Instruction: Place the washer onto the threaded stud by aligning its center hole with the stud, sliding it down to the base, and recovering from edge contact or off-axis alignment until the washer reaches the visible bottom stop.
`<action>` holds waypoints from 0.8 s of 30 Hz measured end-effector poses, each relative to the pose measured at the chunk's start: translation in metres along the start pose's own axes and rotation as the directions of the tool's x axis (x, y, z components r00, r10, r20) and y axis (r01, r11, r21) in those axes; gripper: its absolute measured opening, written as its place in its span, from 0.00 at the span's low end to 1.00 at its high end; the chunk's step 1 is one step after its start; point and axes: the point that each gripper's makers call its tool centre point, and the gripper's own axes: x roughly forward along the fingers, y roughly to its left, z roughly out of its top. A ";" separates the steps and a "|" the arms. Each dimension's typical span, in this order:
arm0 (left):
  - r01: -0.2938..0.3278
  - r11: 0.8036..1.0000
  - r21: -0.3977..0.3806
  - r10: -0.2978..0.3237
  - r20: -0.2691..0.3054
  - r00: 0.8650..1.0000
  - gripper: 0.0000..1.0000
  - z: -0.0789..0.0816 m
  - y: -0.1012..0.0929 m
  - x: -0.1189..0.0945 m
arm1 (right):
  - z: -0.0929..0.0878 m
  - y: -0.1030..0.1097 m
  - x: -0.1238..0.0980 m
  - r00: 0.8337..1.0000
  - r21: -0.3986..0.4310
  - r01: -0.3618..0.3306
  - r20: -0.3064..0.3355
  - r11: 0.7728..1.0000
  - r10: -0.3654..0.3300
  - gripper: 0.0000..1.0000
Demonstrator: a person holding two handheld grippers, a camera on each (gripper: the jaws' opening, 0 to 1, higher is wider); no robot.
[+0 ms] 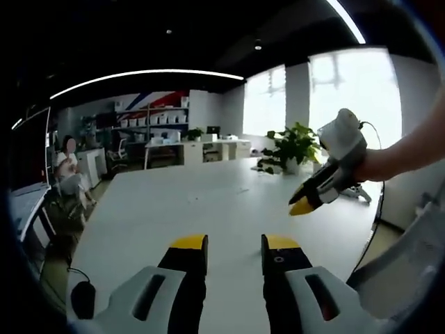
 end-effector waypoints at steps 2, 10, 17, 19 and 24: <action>0.002 1.000 0.007 -0.002 0.006 1.000 0.29 0.001 -0.001 0.000 | 0.003 -0.003 -0.007 0.998 -0.004 0.032 0.048 0.999 -0.032 0.30; -0.001 1.000 0.006 0.001 0.005 1.000 0.29 0.001 0.002 0.000 | 0.011 -0.007 -0.029 0.982 0.029 0.081 0.170 0.996 -0.085 0.30; -0.007 1.000 0.004 0.007 0.006 1.000 0.29 0.001 0.003 -0.001 | -0.002 -0.006 -0.039 0.977 0.104 0.097 0.180 0.990 -0.115 0.33; -0.009 1.000 0.005 0.009 0.013 1.000 0.29 0.002 0.004 -0.001 | -0.009 -0.008 -0.042 0.976 0.136 0.108 0.176 0.985 -0.131 0.33; -0.012 1.000 -0.010 0.012 0.002 1.000 0.29 -0.001 0.005 -0.001 | -0.013 -0.014 -0.051 0.961 0.181 0.134 0.217 0.974 -0.173 0.33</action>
